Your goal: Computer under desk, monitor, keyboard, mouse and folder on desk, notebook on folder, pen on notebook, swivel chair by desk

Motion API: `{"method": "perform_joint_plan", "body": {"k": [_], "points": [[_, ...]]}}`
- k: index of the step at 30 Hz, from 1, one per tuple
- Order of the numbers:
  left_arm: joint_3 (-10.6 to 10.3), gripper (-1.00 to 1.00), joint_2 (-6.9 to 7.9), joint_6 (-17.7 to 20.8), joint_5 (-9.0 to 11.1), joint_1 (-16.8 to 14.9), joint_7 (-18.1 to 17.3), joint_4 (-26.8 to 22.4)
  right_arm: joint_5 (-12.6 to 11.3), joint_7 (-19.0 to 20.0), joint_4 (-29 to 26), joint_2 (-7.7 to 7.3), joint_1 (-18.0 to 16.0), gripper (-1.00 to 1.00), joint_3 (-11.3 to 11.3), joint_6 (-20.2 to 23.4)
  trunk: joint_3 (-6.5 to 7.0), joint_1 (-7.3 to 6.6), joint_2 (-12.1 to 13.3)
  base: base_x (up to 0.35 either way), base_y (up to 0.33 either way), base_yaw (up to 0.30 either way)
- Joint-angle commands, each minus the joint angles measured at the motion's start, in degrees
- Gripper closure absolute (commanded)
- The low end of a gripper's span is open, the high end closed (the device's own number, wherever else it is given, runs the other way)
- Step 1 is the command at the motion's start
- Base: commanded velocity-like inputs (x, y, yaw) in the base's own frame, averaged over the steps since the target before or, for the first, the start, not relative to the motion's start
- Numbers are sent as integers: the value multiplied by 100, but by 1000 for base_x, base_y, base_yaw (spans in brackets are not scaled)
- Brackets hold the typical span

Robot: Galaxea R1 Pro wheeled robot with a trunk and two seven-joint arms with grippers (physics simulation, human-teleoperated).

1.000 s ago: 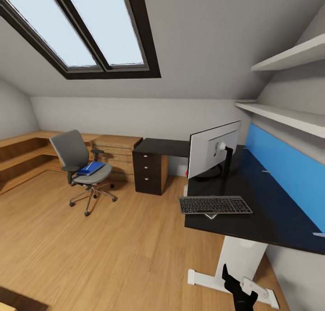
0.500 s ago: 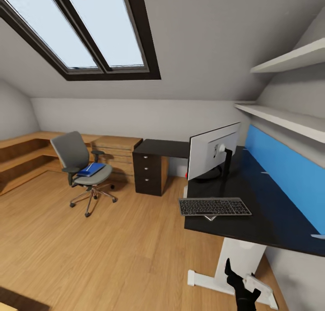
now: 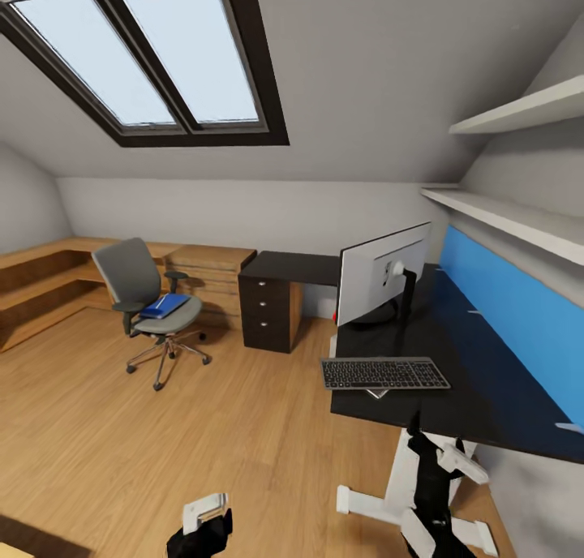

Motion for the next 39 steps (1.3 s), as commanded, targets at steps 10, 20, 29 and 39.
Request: {"method": "perform_joint_plan", "body": {"k": [10, 20, 29, 39], "points": [[3, -100, -5, 754, 94, -721, 35, -217, 49, -956, -2023, -56, -42, -100, -16, 3221, 171, -219, 396, 0, 0, 0], [13, -100, -5, 729, 82, -768, 40, 120, 53, -1327, -2037, -383, -909, -100, 21, 5789, 279, -351, 636, 0, 0, 0], [10, -100, -5, 719, 75, -771, 55, 130, 690, -1328, -1848, -412, -969, -100, 664, 6032, 279, -351, 636, 25, 0, 0], [10, -100, -5, 725, 66, -769, 62, 137, 732, -1354, -1823, -454, -971, -100, 860, 6184, 279, -351, 636, 281, -1, 0]]}}
